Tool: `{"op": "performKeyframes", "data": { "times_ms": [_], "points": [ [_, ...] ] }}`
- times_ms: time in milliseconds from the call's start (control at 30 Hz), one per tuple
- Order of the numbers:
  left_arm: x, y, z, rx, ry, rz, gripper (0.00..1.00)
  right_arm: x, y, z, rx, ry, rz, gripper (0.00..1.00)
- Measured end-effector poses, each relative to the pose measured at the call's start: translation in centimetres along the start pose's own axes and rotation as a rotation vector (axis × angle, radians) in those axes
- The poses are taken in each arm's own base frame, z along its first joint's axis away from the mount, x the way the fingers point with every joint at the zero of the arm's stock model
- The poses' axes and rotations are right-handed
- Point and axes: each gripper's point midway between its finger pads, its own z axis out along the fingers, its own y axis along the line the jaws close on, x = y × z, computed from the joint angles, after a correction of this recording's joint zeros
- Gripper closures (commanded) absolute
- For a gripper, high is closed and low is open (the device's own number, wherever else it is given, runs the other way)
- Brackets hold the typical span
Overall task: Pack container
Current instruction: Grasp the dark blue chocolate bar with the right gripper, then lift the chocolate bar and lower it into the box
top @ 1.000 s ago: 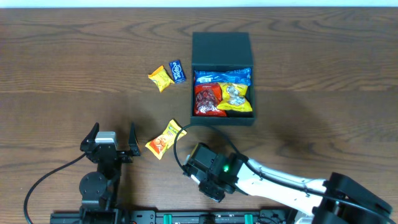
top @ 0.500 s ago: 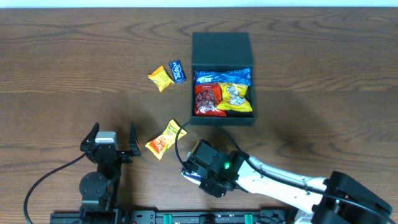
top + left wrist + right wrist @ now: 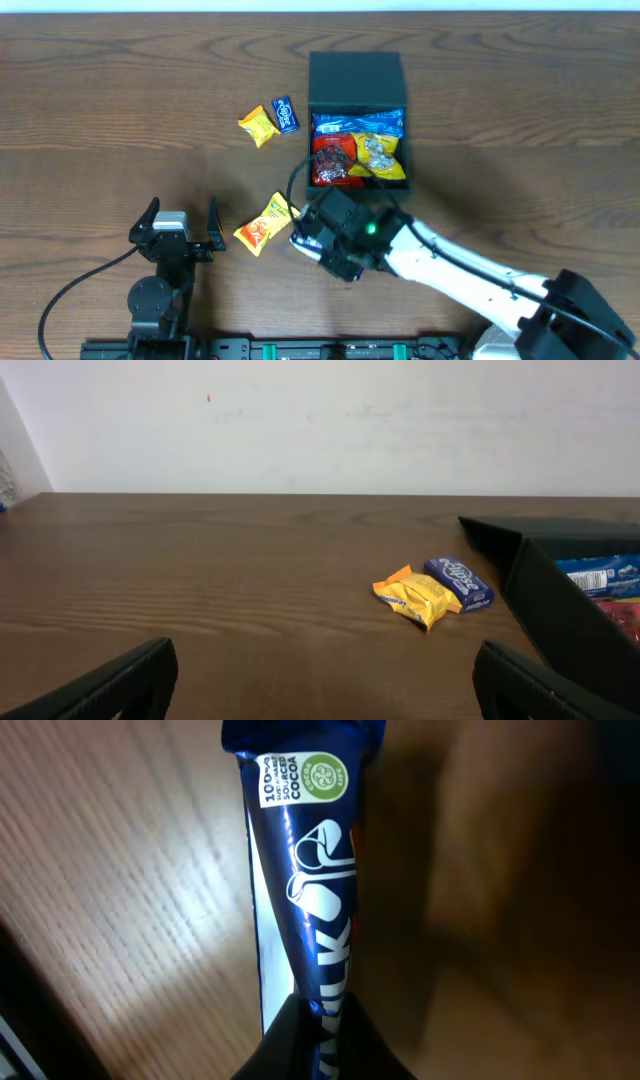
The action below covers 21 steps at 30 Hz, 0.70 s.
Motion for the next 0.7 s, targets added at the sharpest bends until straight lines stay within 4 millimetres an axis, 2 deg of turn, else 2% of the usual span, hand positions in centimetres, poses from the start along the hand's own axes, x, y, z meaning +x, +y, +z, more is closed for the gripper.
{"op": "performKeyframes", "data": {
  "times_ms": [233,367,400,467,533,700],
  "points": [
    [0.0,0.0,0.0,0.000,0.000,0.000,0.05,-5.1,-4.6,-4.0,0.069,-0.147,-0.024,0.92],
    [0.0,0.0,0.0,0.000,0.000,0.000,0.05,-6.7,-7.8,-6.4,0.124,-0.210,-0.032,0.93],
    [0.0,0.0,0.0,0.000,0.000,0.000,0.05,-6.9,-8.6,-6.8,0.138,-0.220,-0.035,0.92],
    [0.0,0.0,0.0,0.000,0.000,0.000,0.05,-7.2,-11.5,-8.5,0.190,-0.251,-0.037,0.93],
    [0.0,0.0,0.0,0.000,0.000,0.000,0.05,-7.1,-13.7,-9.7,0.228,-0.264,-0.031,0.93],
    [0.0,0.0,0.0,0.000,0.000,0.000,0.05,-6.5,-18.0,-12.0,0.294,-0.254,-0.021,0.94]
  ]
}}
